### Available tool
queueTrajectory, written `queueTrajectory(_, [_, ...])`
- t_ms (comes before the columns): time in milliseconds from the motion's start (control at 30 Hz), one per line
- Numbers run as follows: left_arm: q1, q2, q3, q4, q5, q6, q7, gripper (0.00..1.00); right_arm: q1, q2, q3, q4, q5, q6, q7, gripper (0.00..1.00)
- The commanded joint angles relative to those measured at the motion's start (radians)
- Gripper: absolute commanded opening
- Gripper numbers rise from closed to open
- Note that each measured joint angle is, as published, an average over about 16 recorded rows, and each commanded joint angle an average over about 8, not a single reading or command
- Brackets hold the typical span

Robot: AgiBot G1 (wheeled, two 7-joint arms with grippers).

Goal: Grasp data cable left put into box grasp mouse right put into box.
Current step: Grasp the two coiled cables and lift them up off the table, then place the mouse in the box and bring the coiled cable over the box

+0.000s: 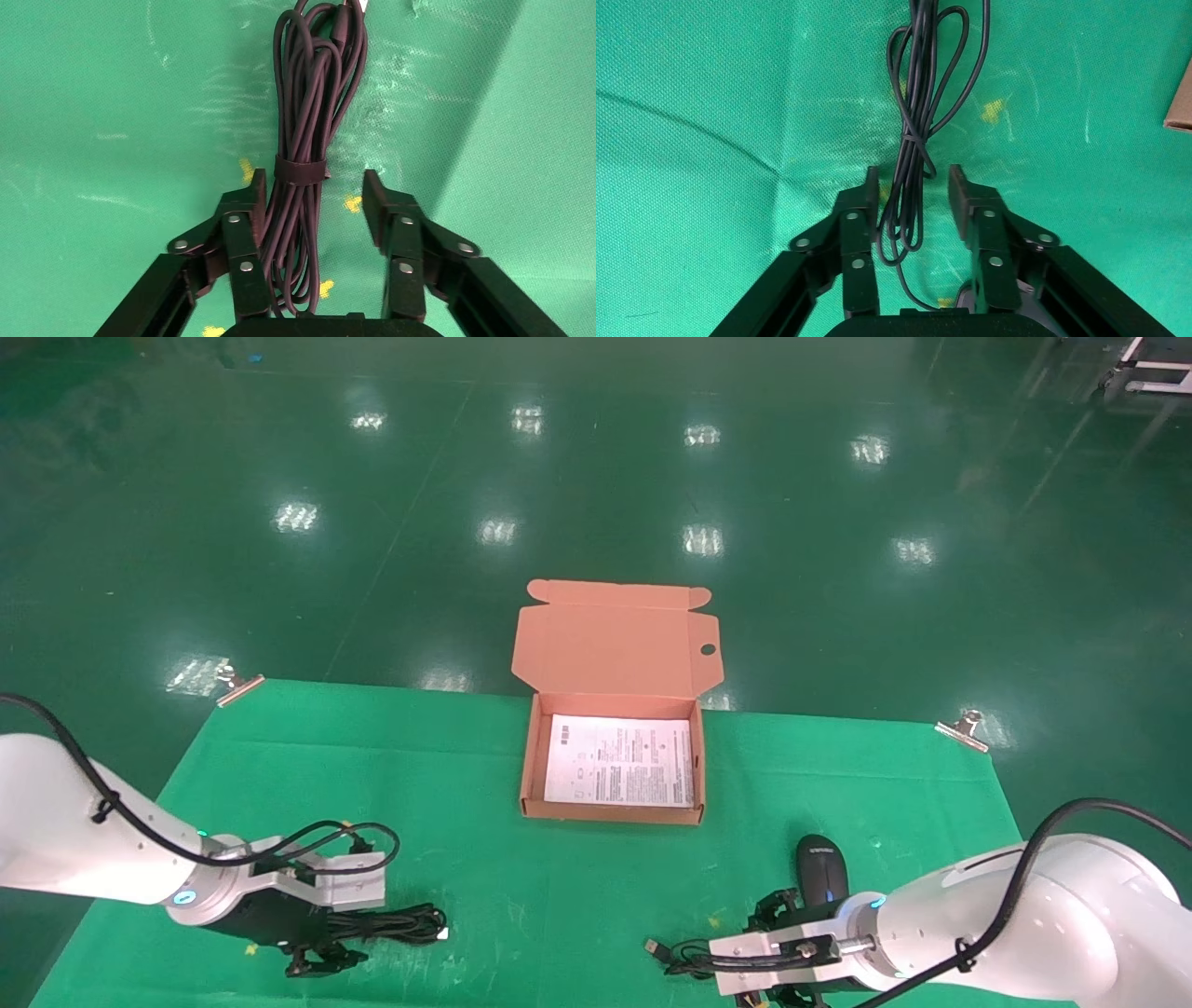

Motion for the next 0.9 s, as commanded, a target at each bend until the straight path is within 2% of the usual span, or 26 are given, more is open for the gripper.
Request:
queueTrajectory(33, [0.0,0.0,0.0,0.0,0.0,0.0,0.0,0.0,0.0,0.0,0.0,0.0,0.0,0.0,0.0,0.0])
queueTrajectory(700, [-0.002,-0.002,-0.001,-0.004,-0.002,0.004,0.0,0.0,0.002,0.001,0.0,0.001,0.0,-0.002,0.001,0.0])
queueTrajectory(900, [-0.035,-0.062,-0.02,-0.077,-0.029,0.048,0.014,0.0,0.031,0.041,0.028,0.039,-0.002,-0.019,0.058,0.0])
